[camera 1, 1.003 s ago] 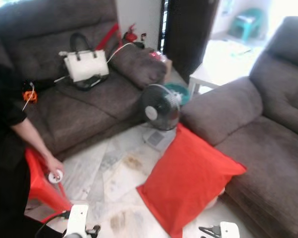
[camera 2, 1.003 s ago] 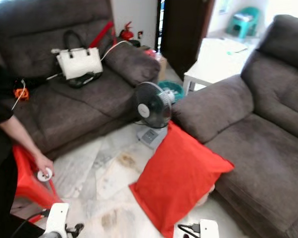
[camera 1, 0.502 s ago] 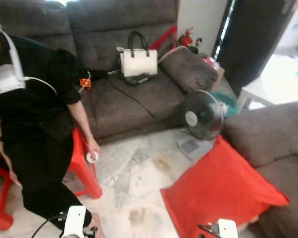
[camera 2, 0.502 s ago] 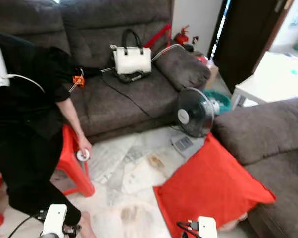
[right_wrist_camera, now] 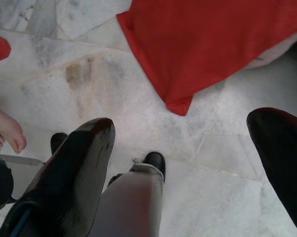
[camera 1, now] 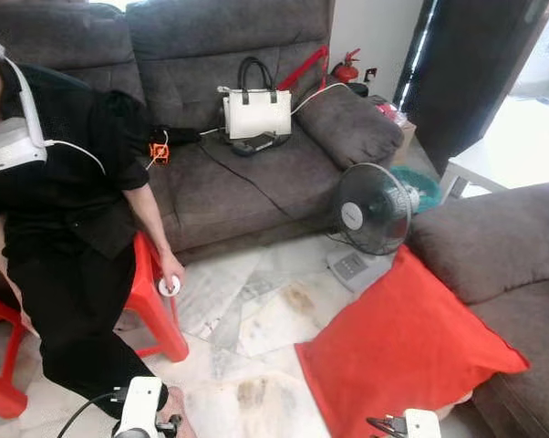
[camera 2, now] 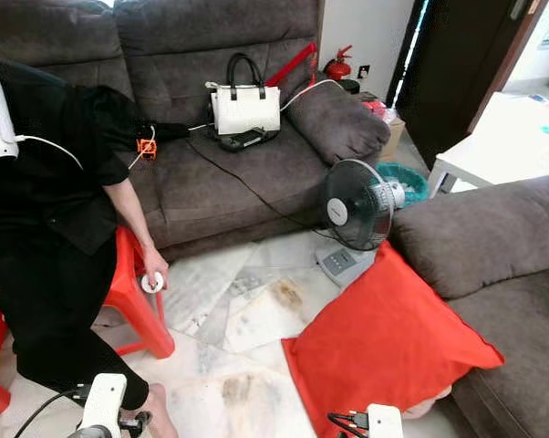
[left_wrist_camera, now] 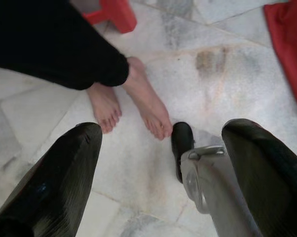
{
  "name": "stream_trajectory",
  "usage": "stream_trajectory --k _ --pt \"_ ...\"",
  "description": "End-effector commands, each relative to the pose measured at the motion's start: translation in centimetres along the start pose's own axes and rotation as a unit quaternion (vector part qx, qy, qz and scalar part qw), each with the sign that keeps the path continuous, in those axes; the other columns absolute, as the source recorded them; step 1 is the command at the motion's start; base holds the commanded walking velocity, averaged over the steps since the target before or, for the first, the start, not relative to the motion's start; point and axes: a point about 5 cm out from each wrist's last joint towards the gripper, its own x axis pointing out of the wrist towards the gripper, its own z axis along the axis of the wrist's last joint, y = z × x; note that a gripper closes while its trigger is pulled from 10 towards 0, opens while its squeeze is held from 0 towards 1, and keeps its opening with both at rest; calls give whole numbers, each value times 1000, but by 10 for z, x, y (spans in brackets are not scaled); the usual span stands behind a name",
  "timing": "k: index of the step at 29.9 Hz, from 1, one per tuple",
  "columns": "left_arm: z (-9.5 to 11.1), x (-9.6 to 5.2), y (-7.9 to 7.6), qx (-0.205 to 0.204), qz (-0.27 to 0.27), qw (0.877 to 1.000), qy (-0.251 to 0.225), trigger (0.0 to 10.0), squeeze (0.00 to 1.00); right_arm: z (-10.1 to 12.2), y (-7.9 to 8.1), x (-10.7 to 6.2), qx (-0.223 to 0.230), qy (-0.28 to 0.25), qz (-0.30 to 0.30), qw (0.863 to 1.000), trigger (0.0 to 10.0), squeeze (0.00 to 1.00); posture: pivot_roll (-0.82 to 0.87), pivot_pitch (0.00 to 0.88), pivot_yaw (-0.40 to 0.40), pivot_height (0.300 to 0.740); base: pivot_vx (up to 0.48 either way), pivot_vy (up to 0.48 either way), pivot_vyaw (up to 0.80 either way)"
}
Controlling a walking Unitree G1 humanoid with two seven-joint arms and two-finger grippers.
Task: Move the pillow to the sofa from floor
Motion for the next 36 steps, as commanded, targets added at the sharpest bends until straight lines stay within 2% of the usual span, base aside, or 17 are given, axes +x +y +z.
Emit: stream_trajectory --k 1,36 --pt "-2 0 -5 6 -6 1000 8 10000 0 1 -3 0 1 1 -4 1000 10000 0 75 5 -26 740 0 -292 0" --pt "-1 0 -4 14 -10 1000 10 10000 0 0 -2 0 5 1 0 1000 10000 0 79 8 -24 740 0 -14 0"
